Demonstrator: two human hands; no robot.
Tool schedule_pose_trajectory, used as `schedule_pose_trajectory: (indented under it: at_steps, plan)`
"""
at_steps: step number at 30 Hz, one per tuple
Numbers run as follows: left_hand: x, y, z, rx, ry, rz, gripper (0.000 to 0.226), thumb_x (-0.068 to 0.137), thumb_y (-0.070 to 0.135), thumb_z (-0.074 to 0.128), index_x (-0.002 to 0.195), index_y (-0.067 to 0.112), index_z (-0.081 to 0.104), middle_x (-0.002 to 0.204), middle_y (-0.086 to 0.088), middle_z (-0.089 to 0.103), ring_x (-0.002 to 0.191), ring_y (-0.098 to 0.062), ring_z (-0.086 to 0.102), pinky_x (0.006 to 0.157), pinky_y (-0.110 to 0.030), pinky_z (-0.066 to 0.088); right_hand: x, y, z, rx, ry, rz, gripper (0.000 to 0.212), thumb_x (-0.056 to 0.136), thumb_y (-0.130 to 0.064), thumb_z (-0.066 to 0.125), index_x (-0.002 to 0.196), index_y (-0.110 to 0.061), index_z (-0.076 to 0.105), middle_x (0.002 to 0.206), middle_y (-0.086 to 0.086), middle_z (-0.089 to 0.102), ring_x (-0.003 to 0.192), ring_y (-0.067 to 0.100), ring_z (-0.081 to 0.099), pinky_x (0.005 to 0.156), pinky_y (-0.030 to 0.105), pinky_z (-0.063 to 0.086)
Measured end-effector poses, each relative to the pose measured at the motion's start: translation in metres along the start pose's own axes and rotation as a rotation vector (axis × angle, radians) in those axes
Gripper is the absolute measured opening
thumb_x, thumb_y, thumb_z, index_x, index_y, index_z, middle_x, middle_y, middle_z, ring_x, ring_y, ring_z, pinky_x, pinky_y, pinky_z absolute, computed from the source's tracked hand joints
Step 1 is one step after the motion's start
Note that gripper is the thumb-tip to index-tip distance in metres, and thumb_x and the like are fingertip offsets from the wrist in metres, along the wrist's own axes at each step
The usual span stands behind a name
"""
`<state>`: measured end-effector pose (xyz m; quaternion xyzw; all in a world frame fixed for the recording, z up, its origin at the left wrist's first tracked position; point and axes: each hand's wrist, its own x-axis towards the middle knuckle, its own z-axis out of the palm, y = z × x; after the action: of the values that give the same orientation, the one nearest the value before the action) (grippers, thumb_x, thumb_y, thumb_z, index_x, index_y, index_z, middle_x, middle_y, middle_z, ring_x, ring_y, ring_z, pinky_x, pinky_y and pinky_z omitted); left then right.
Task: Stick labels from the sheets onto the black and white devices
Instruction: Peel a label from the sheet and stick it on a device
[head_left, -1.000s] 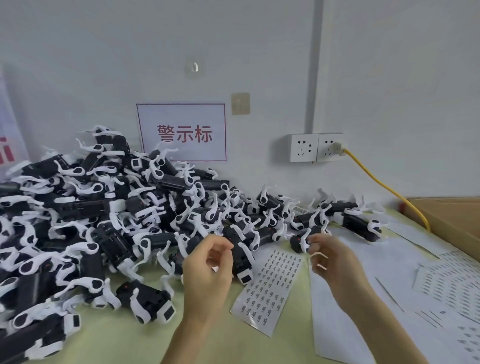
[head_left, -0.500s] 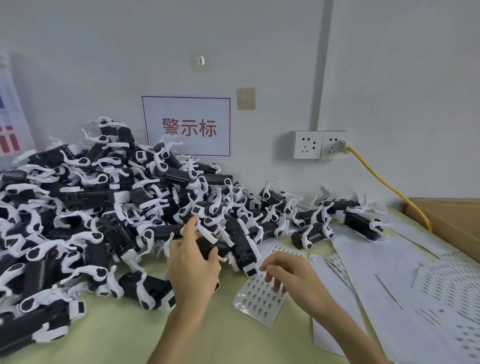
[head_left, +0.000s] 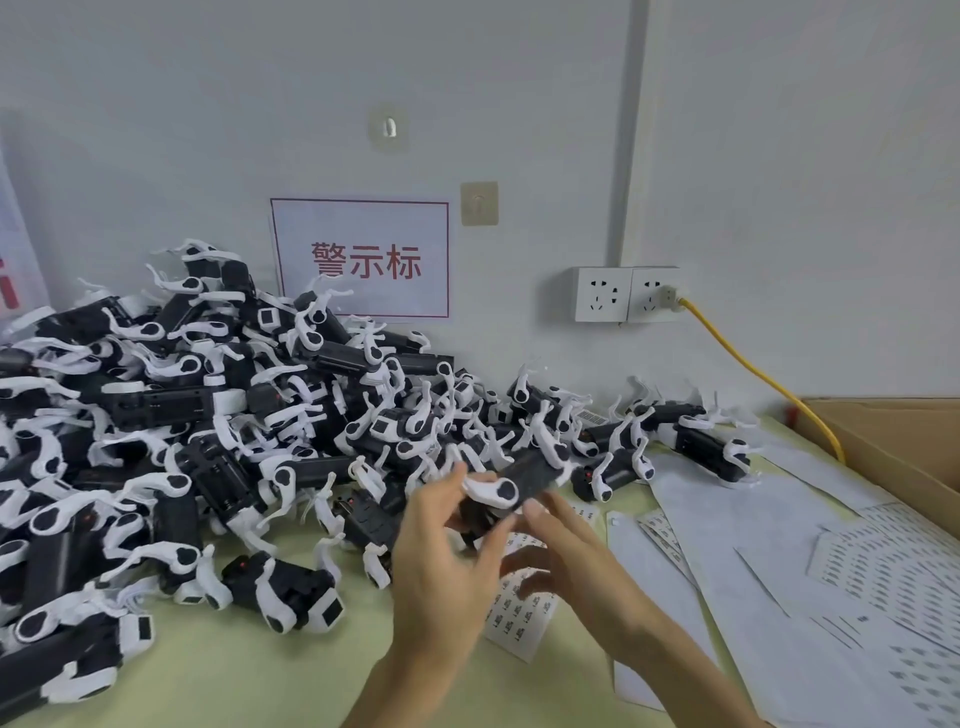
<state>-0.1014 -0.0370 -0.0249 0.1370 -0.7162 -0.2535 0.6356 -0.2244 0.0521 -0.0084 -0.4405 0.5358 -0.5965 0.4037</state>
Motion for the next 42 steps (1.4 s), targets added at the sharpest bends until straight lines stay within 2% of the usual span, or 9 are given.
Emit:
schedule_pose_trajectory:
  at_steps: [4,7,12,16,20,23,25,34,42]
  plan:
    - [-0.001,0.007,0.002,-0.061,-0.174,-0.051,0.030,0.092,0.036,0.071,0.116,0.040,0.052,0.107,0.013,0.073,0.097,-0.013,0.072,0.080,-0.031,0.059,0.005,0.002,-0.006,0.216,0.227,0.007,0.054,0.097,-0.037,0.063,0.142,-0.010,0.050,0.114,0.009,0.073,0.092,0.023,0.066,0.081,0.037,0.049]
    - [0.004,0.009,-0.001,-0.124,-0.264,-0.171,0.005,0.097,0.040,0.057,0.102,0.040,0.058,0.088,0.009,0.072,0.079,-0.017,0.072,0.068,-0.032,0.057,0.005,-0.001,-0.012,0.213,0.339,-0.002,0.059,0.088,-0.041,0.069,0.142,-0.023,0.053,0.112,0.003,0.071,0.089,0.017,0.062,0.073,0.030,0.044]
    - [0.006,0.010,-0.001,-0.192,-0.406,-0.336,0.018,0.099,0.031,0.056,0.083,0.025,0.063,0.063,-0.003,0.066,0.060,-0.017,0.065,0.058,-0.036,0.048,0.005,-0.004,-0.013,0.151,0.456,-0.112,0.073,0.071,-0.055,0.080,0.138,-0.041,0.053,0.109,-0.007,0.075,0.107,0.018,0.070,0.092,0.035,0.053]
    - [0.007,0.004,-0.004,-0.074,-0.494,-0.305,0.039,0.098,0.046,0.052,0.071,0.019,0.061,0.056,-0.001,0.052,0.055,-0.023,0.047,0.057,-0.044,0.039,0.003,-0.009,-0.012,0.085,0.373,-0.152,0.067,0.072,-0.044,0.082,0.133,-0.042,0.053,0.108,-0.002,0.076,0.099,0.020,0.073,0.070,0.024,0.058]
    - [0.009,0.004,-0.002,-0.209,-0.520,-0.461,0.035,0.101,0.053,0.046,0.096,0.027,0.070,0.082,0.000,0.070,0.081,-0.015,0.067,0.078,-0.040,0.053,0.001,-0.006,-0.006,-0.012,0.255,-0.178,0.061,0.069,-0.052,0.080,0.127,-0.043,0.065,0.116,-0.005,0.073,0.107,0.014,0.069,0.081,0.025,0.056]
    - [0.009,0.006,-0.002,-0.304,-0.571,-0.567,0.037,0.109,0.038,0.042,0.104,0.066,0.065,0.108,0.030,0.072,0.104,0.013,0.064,0.082,-0.003,0.045,-0.001,-0.005,-0.001,-0.018,0.213,-0.183,0.054,0.067,-0.053,0.081,0.120,-0.050,0.067,0.113,-0.005,0.073,0.106,0.013,0.069,0.082,0.025,0.056]
    - [0.008,0.004,-0.002,-0.315,-0.596,-0.556,0.029,0.108,0.041,0.044,0.110,0.062,0.065,0.114,0.023,0.073,0.109,0.007,0.065,0.086,-0.006,0.045,-0.001,-0.005,-0.001,0.002,0.205,-0.175,0.055,0.070,-0.049,0.081,0.123,-0.046,0.066,0.113,-0.001,0.074,0.105,0.016,0.071,0.083,0.028,0.057]
    - [0.007,-0.003,-0.002,-0.295,-0.609,-0.487,0.041,0.091,0.069,0.053,0.129,0.053,0.060,0.067,0.000,0.057,0.056,-0.013,0.049,0.056,-0.023,0.041,-0.003,-0.006,-0.001,0.084,0.204,-0.131,0.047,0.079,-0.043,0.077,0.121,-0.025,0.064,0.108,0.010,0.076,0.102,0.029,0.074,0.080,0.029,0.058]
    - [0.014,0.006,-0.006,-0.398,-0.679,-0.554,0.036,0.090,0.059,0.062,0.124,0.049,0.067,0.068,0.003,0.053,0.058,-0.009,0.047,0.053,-0.018,0.041,-0.004,-0.009,-0.004,0.103,0.215,-0.174,0.044,0.081,-0.052,0.074,0.117,-0.027,0.070,0.106,0.006,0.076,0.104,0.027,0.073,0.083,0.028,0.056]
